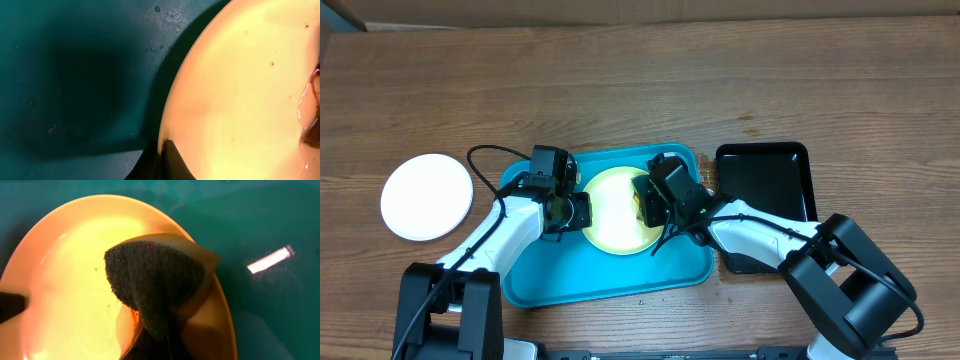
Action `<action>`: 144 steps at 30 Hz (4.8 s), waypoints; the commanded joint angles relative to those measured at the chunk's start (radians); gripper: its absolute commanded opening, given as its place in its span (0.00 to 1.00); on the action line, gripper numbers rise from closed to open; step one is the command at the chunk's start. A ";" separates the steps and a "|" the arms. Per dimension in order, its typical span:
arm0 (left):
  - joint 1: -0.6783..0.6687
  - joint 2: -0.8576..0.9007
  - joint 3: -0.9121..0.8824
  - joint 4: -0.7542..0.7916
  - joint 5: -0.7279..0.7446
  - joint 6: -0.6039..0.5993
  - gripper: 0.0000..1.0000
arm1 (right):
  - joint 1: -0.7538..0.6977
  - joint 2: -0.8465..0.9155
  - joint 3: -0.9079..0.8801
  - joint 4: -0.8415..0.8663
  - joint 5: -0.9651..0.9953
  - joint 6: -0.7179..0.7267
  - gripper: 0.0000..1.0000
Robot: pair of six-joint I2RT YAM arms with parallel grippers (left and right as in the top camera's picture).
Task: Clean dirty plates on tray and stack at the side
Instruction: 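Scrub the yellow plate center with the right gripper's sponge in circles, then carry the sponge with the right gripper to the black tray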
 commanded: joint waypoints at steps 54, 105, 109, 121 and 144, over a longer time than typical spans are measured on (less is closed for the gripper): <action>-0.002 0.006 -0.010 0.000 0.005 0.038 0.04 | -0.020 0.028 -0.016 -0.020 -0.317 -0.500 0.15; -0.002 0.006 -0.010 -0.001 0.005 0.037 0.04 | -0.060 0.027 0.091 -0.003 -0.535 0.307 0.04; -0.002 0.006 -0.010 -0.001 0.005 0.038 0.04 | -0.035 0.028 0.089 0.001 -0.506 0.307 0.04; -0.002 0.006 -0.010 -0.001 0.005 0.038 0.04 | -0.004 0.122 0.087 0.077 -0.468 0.295 0.04; -0.002 0.006 -0.017 0.000 -0.006 0.038 0.04 | -0.220 -0.062 0.103 -0.056 -0.721 0.166 0.04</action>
